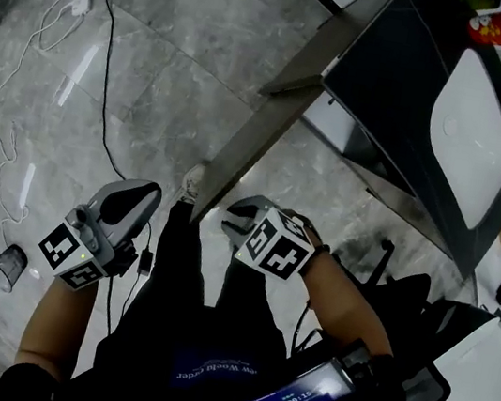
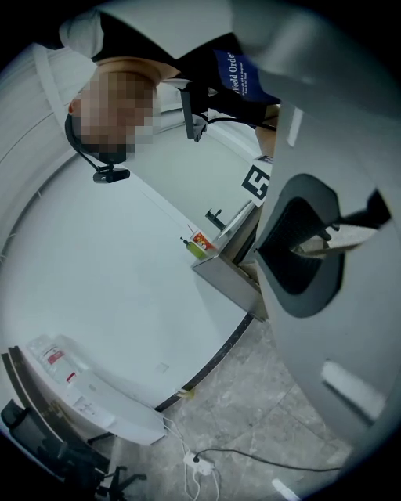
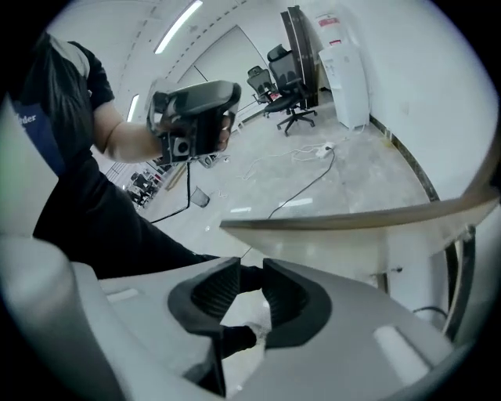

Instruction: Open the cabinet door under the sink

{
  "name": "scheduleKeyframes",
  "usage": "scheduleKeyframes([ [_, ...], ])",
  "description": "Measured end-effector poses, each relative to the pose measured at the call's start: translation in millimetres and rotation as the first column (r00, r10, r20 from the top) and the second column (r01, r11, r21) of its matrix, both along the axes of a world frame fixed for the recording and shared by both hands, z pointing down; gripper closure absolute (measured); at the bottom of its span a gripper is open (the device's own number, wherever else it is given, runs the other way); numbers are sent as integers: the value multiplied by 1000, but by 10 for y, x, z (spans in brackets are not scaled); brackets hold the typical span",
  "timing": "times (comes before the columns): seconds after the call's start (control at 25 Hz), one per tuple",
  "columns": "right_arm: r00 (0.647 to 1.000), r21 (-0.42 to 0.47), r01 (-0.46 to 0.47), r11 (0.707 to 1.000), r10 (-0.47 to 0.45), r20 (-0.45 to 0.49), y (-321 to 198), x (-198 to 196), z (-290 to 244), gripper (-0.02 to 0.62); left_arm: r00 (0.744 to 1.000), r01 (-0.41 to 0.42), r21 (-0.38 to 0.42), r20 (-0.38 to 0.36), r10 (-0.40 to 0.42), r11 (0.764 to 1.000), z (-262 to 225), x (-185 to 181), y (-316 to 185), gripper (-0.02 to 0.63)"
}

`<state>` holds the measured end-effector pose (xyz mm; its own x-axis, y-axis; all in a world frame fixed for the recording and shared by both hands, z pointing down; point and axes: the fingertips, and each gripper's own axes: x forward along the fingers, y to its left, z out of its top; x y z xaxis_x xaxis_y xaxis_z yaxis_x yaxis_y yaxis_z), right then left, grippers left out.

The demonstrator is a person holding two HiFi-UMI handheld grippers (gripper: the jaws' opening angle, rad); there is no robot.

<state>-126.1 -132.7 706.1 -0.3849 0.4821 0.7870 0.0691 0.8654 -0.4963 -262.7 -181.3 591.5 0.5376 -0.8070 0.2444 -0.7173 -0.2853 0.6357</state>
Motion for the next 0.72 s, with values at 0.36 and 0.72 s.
scheduleKeyframes([
  [0.36, 979, -6, 144, 990, -143, -146, -83, -492, 344, 535, 991, 132, -8, -22, -132, 991, 56, -722, 290, 606],
  [0.72, 978, -51, 59, 997, -68, -196, -12, -537, 362, 535, 989, 143, -12, -28, -143, 990, 41, -899, 381, 606],
])
